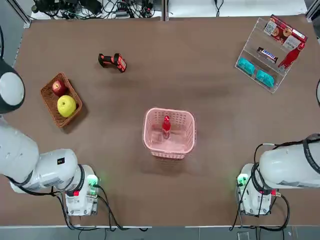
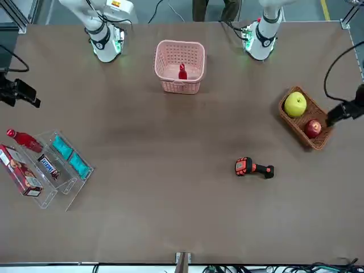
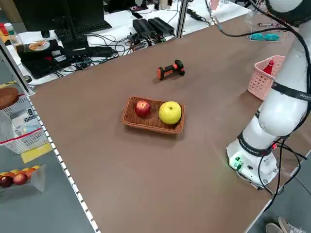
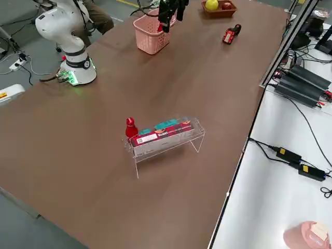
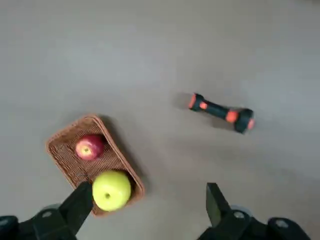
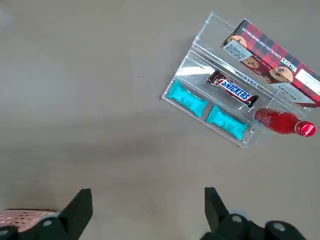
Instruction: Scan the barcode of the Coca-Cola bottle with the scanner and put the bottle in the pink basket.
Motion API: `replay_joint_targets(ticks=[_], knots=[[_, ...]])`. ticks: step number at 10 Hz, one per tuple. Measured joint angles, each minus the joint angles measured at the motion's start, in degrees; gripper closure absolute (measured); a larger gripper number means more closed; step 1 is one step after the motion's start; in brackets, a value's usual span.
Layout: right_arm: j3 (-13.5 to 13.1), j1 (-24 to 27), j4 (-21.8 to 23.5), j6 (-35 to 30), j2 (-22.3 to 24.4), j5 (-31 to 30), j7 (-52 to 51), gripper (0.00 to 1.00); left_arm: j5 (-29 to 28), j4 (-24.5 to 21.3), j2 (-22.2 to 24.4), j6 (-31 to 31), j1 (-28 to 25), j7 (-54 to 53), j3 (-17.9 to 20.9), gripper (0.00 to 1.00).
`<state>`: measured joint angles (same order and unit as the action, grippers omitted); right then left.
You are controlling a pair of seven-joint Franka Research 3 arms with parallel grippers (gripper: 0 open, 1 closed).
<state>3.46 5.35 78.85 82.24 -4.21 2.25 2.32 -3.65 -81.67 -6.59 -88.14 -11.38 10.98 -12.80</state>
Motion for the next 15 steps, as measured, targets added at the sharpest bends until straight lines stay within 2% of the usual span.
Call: replay_joint_targets(ticks=[1, 4, 6, 11, 15], knots=[[0.0, 0.0, 0.0, 0.0, 0.4, 0.0, 0.0, 0.01, 0.1, -0.8, 0.7, 0.2, 0.4, 0.0, 0.0, 0.00], [0.0, 0.0, 0.0, 0.0, 0.5, 0.0, 0.0, 0.01, 1.7, -6.3, 0.5, -8.3, 0.3, 2.1, 0.0, 0.00], [-0.1, 0.0, 0.0, 0.0, 0.5, -0.7, -0.3, 0.01, 1.8, -8.2, 0.4, -11.0, 0.3, 2.8, -1.0, 0.00], [-0.3, 0.1, 0.0, -0.1, 0.5, -1.4, -1.8, 0.01, 1.8, -8.3, 1.3, -11.2, 1.1, 5.2, -3.7, 0.00], [-0.3, 0.1, 0.0, -0.2, 0.5, -1.4, -2.2, 0.01, 1.8, -8.1, 1.5, -10.7, 0.5, 2.1, -3.2, 0.00]])
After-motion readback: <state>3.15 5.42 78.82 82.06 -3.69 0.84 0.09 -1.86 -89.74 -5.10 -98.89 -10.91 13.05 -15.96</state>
